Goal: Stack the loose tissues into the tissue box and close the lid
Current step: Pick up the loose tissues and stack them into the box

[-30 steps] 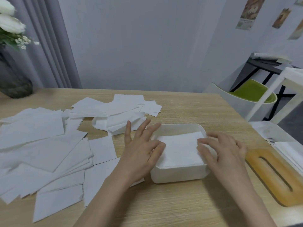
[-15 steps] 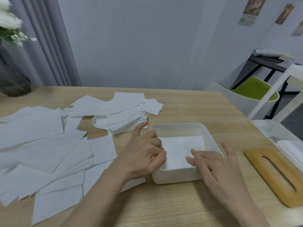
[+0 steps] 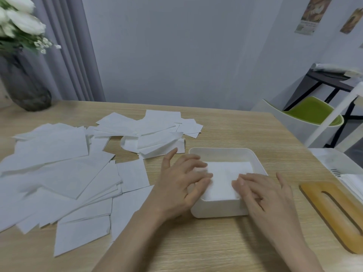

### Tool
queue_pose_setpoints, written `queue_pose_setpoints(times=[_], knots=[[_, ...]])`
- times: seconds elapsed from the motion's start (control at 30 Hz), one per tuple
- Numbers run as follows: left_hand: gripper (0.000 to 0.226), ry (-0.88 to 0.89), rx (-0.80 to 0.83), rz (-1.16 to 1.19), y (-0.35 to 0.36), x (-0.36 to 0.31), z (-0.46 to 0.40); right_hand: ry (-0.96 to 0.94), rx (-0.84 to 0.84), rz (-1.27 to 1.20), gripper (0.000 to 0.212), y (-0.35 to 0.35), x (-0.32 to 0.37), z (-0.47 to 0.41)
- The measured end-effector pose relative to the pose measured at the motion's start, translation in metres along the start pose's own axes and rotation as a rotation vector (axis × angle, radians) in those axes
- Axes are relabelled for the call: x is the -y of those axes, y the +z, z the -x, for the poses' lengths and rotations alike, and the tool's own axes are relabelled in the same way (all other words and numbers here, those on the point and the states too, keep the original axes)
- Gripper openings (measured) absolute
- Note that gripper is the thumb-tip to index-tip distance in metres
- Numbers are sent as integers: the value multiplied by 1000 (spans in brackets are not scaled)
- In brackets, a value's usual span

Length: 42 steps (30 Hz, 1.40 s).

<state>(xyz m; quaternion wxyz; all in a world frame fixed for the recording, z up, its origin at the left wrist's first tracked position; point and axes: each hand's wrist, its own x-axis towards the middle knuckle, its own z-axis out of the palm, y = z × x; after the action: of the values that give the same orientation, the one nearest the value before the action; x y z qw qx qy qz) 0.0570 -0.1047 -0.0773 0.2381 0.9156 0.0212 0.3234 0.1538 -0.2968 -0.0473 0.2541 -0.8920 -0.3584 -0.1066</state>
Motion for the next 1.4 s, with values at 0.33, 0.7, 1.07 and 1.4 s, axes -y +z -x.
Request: queue_pose_setpoints(times=[0.33, 0.7, 1.07, 1.4], knots=[[36, -413, -349, 128, -52, 36, 64, -354, -192, -471, 26, 22, 81, 25], [40, -539, -268, -222, -87, 76, 115, -320, 337, -299, 31, 97, 123, 5], [41, -617, -295, -132, -81, 81, 120, -133, 470, 46, 41, 108, 132, -17], [36, -644, -284, -130, -80, 81, 120, 25, 592, -114, 26, 87, 131, -6]])
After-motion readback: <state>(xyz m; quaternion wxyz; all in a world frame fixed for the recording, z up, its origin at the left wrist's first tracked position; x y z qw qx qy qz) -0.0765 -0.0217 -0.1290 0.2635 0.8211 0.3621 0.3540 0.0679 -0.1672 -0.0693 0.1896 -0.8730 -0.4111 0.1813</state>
